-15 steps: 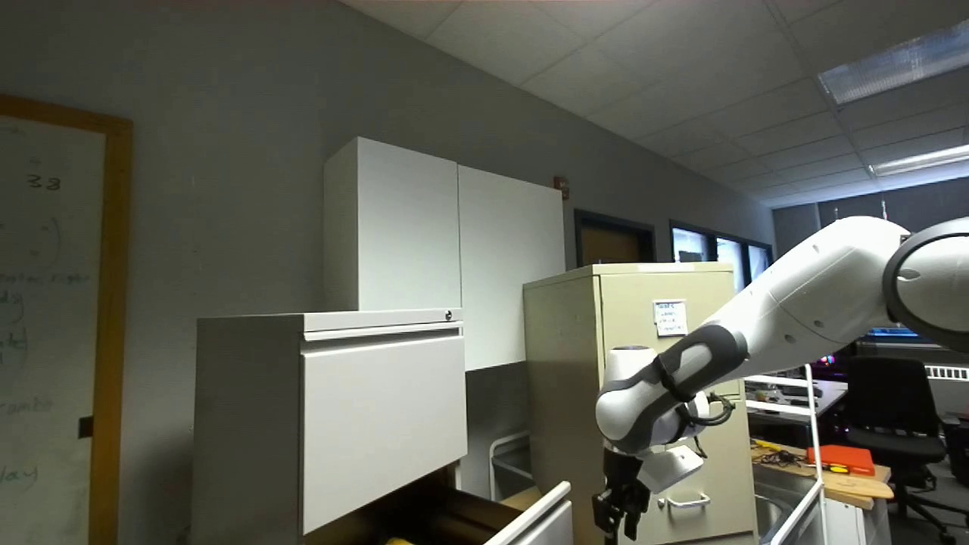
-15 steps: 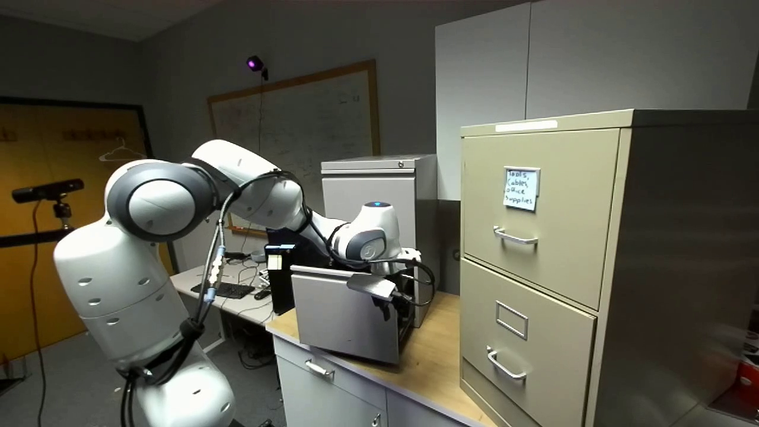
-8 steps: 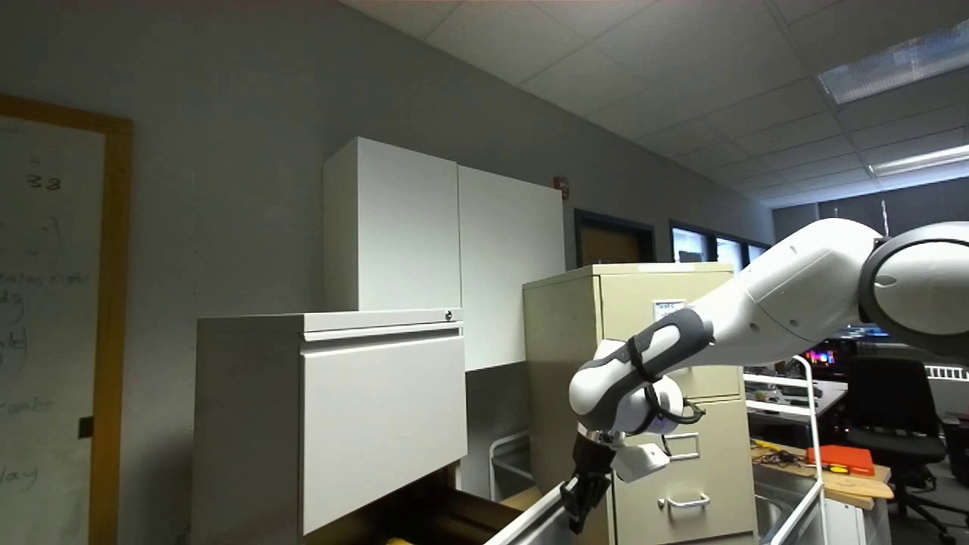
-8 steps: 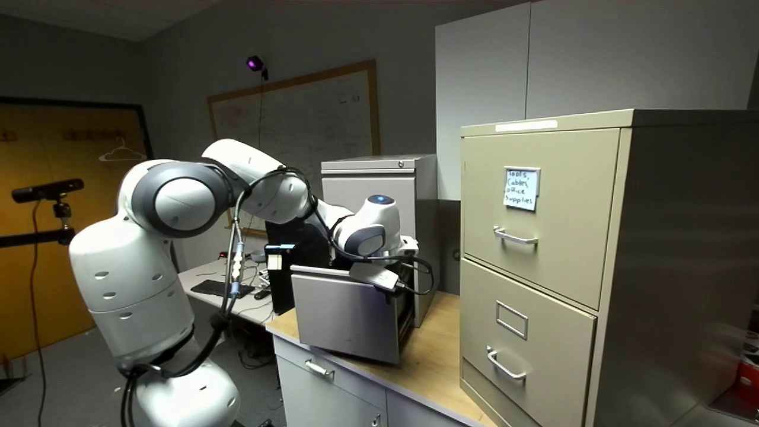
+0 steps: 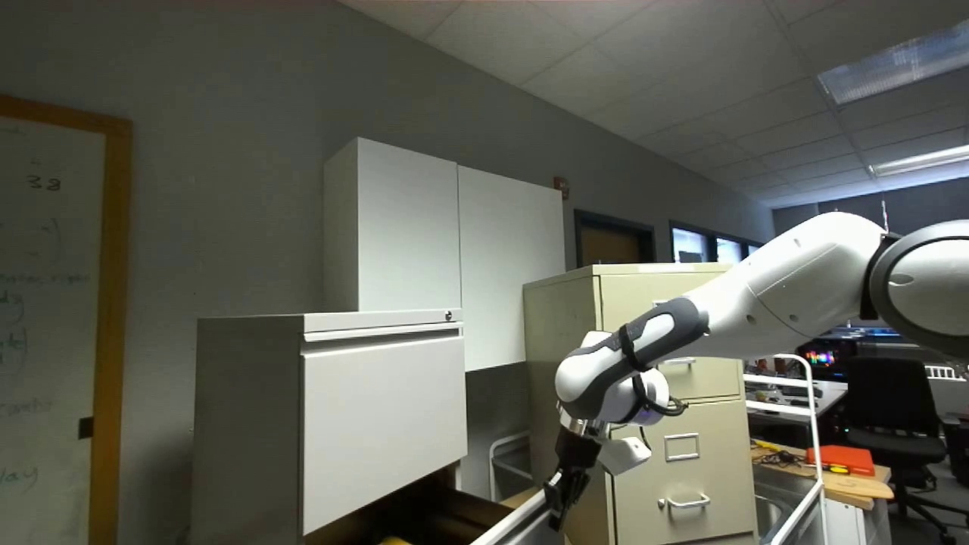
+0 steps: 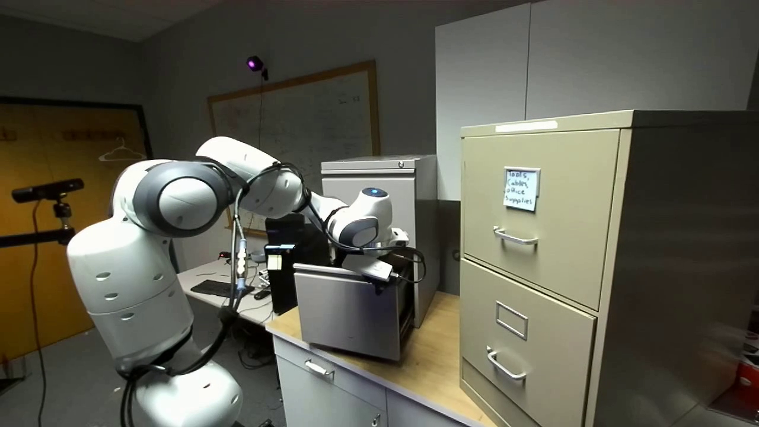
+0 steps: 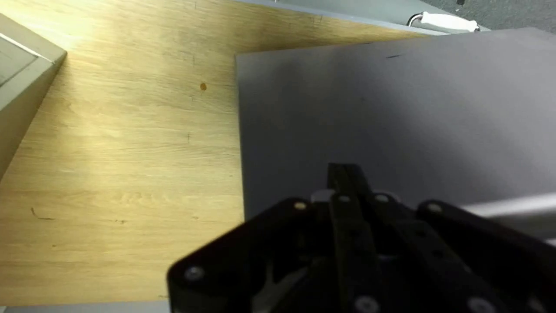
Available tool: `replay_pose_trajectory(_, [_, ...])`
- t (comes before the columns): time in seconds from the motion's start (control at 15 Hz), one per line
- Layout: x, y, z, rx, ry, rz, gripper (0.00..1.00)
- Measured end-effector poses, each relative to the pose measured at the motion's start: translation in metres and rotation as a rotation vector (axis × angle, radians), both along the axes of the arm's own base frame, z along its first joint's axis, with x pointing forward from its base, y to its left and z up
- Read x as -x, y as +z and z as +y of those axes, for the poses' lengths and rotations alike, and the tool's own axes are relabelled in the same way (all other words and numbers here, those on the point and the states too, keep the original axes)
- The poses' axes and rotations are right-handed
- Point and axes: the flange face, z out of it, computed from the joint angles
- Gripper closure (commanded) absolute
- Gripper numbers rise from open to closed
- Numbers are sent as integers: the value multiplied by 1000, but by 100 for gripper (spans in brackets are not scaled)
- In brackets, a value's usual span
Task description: Close the bottom drawer
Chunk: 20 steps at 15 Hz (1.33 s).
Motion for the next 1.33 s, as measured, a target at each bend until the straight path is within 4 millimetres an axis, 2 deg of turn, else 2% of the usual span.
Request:
replay_pose_trajectory(0.4, [-11, 1, 1, 37, 137, -59, 100])
replay_pose_trajectory(0.67, [-31, -3, -4, 15, 234, -134, 100])
replay_pose_trajectory(0.87, [-58, -6, -11, -27, 283, -226, 100])
replay_pose_trajectory(1.33, [-134, -11, -35, -115, 331, -439, 100])
